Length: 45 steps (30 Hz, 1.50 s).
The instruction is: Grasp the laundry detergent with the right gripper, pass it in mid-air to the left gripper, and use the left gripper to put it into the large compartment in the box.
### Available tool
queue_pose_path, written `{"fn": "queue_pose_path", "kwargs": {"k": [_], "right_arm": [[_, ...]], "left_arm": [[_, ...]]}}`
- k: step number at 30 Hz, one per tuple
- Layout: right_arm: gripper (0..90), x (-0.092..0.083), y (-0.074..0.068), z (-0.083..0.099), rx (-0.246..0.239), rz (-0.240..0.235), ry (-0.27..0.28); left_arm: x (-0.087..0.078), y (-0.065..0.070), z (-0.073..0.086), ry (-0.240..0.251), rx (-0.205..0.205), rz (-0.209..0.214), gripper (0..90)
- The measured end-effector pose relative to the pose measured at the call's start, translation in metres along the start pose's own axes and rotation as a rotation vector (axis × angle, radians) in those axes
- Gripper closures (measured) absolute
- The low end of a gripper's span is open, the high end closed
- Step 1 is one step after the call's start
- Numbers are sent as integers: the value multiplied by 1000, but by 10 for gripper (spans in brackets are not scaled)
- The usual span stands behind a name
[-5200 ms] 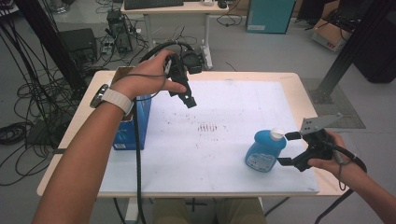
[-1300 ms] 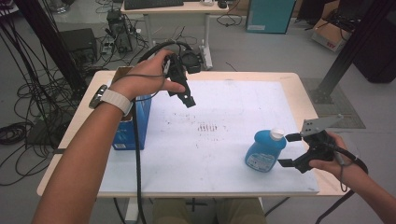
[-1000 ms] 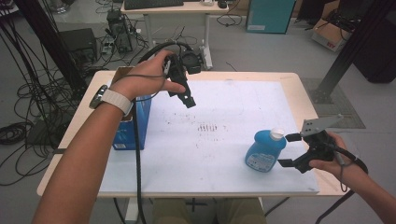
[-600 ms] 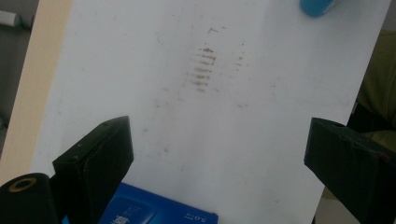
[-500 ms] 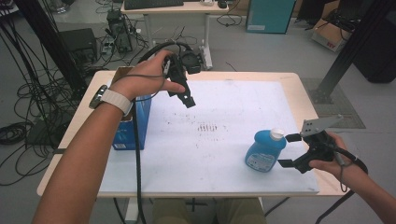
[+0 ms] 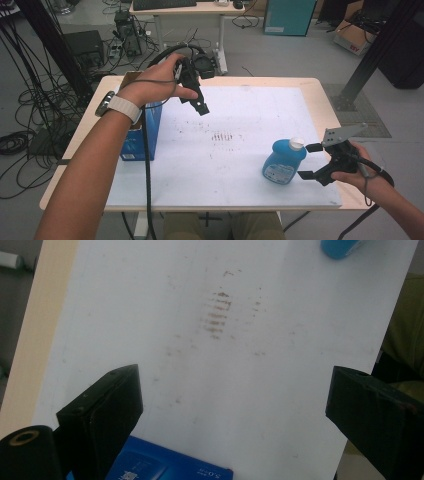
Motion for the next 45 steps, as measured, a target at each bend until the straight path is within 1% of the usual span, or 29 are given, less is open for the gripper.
{"fn": "queue_pose_path", "kwargs": {"k": [6,7,8,10,13,15,19,22,25,26,31,38,40,45], "right_arm": [[60,2,1,1,-8,7,3],[60,2,1,1,-8,7,3],[60,2,1,1,-8,7,4],[60,2,1,1,-7,7,4],[60,4,1,3,-7,8,6],[60,5,2,4,-7,10,7],[62,7,3,6,-8,9,22],[62,9,3,7,-5,7,22],[64,12,3,8,-5,9,35],[67,12,3,8,-5,9,42],[72,17,4,10,1,14,63],[72,24,4,15,7,13,86],[70,27,5,16,11,15,104],[64,32,6,16,24,22,130]], "left_arm": [[1,0,0,3,-1,0,85],[1,1,0,-1,-8,10,85],[1,0,0,-2,1,3,85],[1,-1,-1,1,2,-2,85],[2,-1,-1,-2,-1,7,84],[3,-1,0,1,-1,1,85],[4,-2,0,-4,1,2,85],[5,-1,0,-2,-2,3,85],[5,-2,0,-5,-2,8,84],[5,-2,0,0,-1,0,84],[5,-2,1,-7,-2,6,85],[6,-2,1,-3,-8,1,85],[6,-2,0,-3,-5,-1,85],[7,-2,0,-9,-5,5,85]]}}
Point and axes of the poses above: each handheld gripper's, and its own axes: x roughly forward along the jaws, z roughly out of its underside, y roughly to its right, the point moved 5 cm from there along x, roughly forward along the jaws, and after that the axes turned 6 degrees about x, right-handed, at the moved point
